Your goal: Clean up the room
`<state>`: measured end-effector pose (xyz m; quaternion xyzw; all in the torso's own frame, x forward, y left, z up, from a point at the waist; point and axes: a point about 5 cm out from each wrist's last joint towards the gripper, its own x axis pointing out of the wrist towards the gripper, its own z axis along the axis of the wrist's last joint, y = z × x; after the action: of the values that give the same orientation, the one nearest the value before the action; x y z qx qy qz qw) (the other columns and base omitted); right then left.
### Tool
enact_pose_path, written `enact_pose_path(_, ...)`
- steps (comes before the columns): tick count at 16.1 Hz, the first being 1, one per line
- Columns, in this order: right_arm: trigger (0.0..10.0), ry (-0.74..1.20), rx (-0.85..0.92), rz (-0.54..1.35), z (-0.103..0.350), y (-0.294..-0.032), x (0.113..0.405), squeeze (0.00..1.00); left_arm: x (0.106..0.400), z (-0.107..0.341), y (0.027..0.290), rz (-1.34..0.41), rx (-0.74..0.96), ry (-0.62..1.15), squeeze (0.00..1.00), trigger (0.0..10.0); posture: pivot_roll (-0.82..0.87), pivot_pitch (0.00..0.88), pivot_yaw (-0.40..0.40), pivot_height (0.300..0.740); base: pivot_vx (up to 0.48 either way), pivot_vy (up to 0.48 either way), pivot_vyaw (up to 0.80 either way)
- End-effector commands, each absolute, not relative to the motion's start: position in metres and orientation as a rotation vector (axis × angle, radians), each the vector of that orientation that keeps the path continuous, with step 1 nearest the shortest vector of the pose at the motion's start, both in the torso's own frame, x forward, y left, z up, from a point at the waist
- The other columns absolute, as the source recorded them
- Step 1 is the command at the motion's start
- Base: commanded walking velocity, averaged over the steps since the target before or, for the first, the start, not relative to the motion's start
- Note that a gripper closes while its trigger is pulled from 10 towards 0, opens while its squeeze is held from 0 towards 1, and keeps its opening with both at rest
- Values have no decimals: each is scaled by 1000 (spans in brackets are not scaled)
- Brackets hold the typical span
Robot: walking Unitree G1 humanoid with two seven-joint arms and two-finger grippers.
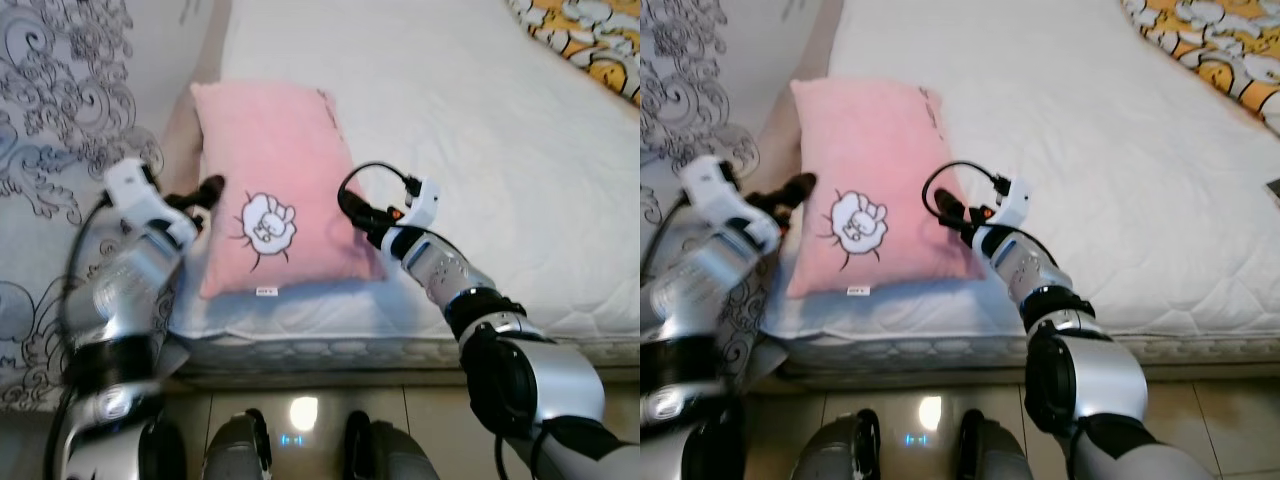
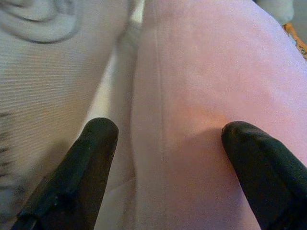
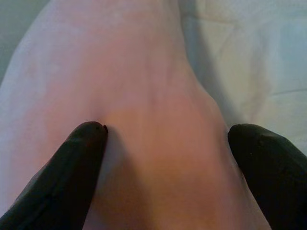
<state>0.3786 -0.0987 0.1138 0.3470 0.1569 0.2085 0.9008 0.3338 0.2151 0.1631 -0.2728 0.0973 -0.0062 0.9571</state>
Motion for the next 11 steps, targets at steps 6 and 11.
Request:
enact_pose_path(6, 10000, 402, 771, 403, 94, -88, 368, 0, 308, 149, 154, -314, -646, 389, 0, 10000, 73, 259, -58, 740, 0, 0, 0)
enact_pose_path(11, 10000, 385, 766, 414, 99, -88, 371, 0, 314, 109, 149, -224, -616, 517, 0, 10000, 56, 246, -60, 740, 0, 0, 0)
